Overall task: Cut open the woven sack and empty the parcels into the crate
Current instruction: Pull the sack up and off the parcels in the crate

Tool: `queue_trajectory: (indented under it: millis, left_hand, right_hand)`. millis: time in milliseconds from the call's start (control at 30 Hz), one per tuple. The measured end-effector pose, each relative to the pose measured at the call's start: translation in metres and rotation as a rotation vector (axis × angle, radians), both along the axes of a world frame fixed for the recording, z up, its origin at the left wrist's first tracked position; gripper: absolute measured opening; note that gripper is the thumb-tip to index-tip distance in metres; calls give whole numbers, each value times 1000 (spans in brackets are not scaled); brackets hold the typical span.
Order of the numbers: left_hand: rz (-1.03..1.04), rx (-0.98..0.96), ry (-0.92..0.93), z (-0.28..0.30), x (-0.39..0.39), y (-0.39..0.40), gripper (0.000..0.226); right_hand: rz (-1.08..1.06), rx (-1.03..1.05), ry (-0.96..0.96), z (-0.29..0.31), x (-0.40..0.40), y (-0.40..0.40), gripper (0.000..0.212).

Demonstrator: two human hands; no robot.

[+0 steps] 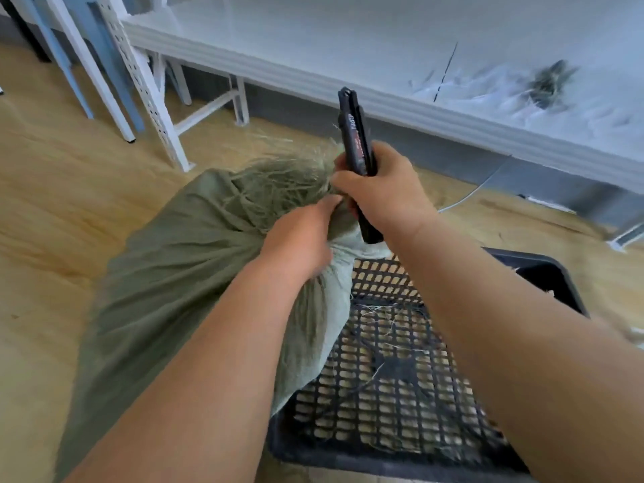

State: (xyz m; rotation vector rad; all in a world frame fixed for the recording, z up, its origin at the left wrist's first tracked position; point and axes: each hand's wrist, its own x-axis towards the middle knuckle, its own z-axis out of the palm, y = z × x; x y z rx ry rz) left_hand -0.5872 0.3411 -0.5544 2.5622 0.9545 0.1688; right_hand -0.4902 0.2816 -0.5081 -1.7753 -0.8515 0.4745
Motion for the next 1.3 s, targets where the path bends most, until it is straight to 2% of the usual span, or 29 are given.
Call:
queue_trajectory:
  millis: [67, 133, 300, 400, 533, 667, 700, 767, 800, 833, 867, 933, 967, 1033, 1100, 1167, 1233, 1300]
  left_hand:
    - [-116, 25, 101, -4, 5, -21, 50]
    - [-210, 47, 159, -10, 7, -42, 49]
    - [-493, -11, 276, -29, 5, -103, 37]
    - [-526, -77, 297, -46, 10, -123, 40]
    - [-500, -62, 351, -66, 18, -134, 36]
    - [-514, -132, 341, -83, 16, -129, 65]
    - [-503, -173, 301, -74, 13, -128, 61]
    - [-328, -256, 44, -51, 6, -123, 38]
    - [-177, -184, -111, -40, 1, -118, 28]
    - [-19, -38, -185, -30, -4, -115, 21]
    - [118, 110, -162, -26, -10, -111, 21]
    - [262, 181, 101, -26, -12, -119, 39]
    - [232, 152, 229, -30, -7, -132, 44]
    - [40, 94, 389, -46, 6, -167, 41]
    - [-128, -77, 506, -72, 9, -193, 34]
    - [-192, -262, 611, -95, 3, -195, 37]
    - [-229, -321, 660, -100, 1, -188, 38]
    - [-247, -326, 585, -88, 6, -183, 37]
  right_hand:
    - [66, -37, 10, -4, 2, -1, 15]
    - [167, -146, 36, -8, -1, -1, 19]
    - [334, -457, -158, -25, -3, -5, 27]
    - [410, -568, -207, -38, 2, -10, 28]
    - [320, -580, -301, -63, 13, -18, 40]
    - [230, -608, -262, -82, 33, -24, 46]
    - [200, -603, -242, -84, 40, -26, 44]
    - [140, -603, -227, -85, 57, -33, 39]
    - [112, -611, -229, -84, 66, -37, 38]
    - [87, -630, -231, -83, 74, -42, 39]
    - [73, -658, -231, -81, 81, -46, 42]
    - [72, -712, -235, -79, 87, -49, 46]
    - [80, -730, -236, -77, 87, -49, 45]
    - [102, -736, -243, -75, 84, -48, 39]
    - [129, -731, -266, -71, 80, -50, 35]
    - [141, -709, -268, -72, 81, -56, 34]
    - [129, -646, -236, -73, 82, -68, 31]
    - [117, -531, -86, -77, 80, -85, 27]
